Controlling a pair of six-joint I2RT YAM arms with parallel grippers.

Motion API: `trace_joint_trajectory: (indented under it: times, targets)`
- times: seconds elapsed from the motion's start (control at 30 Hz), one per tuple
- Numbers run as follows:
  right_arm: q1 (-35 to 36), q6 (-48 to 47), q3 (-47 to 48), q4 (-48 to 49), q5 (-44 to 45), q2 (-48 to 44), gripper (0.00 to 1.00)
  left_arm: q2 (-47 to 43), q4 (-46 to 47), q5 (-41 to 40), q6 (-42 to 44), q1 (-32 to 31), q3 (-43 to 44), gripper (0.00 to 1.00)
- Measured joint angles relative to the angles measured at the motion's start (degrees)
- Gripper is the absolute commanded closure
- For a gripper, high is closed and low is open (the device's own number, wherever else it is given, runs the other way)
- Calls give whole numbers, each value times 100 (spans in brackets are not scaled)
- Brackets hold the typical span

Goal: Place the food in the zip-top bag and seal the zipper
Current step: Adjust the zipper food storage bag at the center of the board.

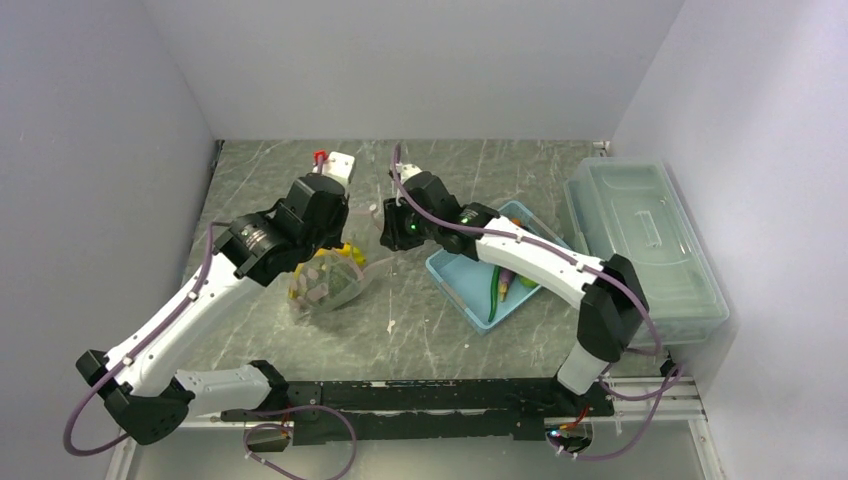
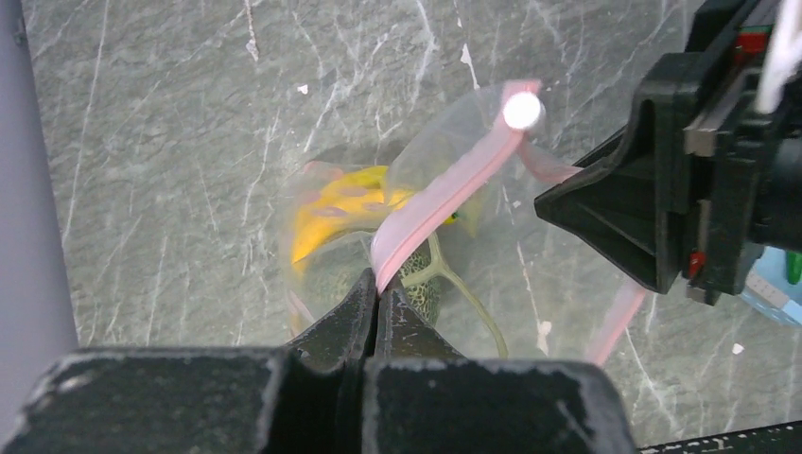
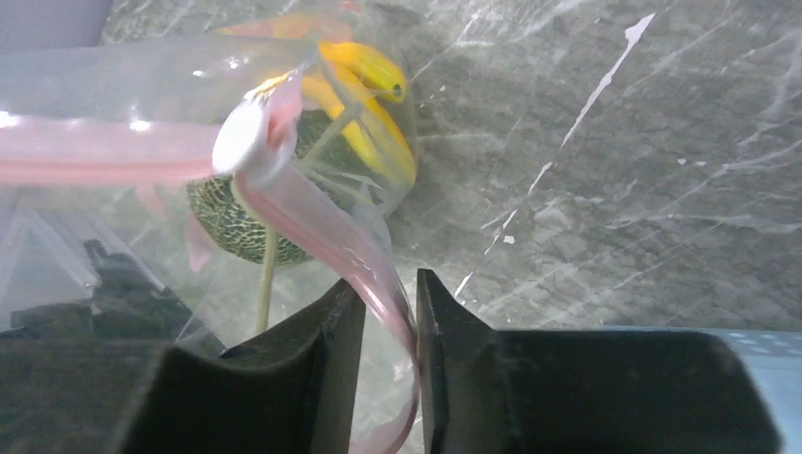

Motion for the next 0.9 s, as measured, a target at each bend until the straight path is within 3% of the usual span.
trace_joint_trajectory:
  times: [0.33,0.63,0.9]
  targets:
    - [-13,24,-116,-166,144,-1040,38,-175,33,297,-245,11,-175,100]
    - [-129,-127,-127,-699,1119,-2186,32,-175,66,638,-358,11,-258,100]
    - [-841,-149,-236,-1744,1965,-2524,29,-177,76,789,-358,11,-258,100]
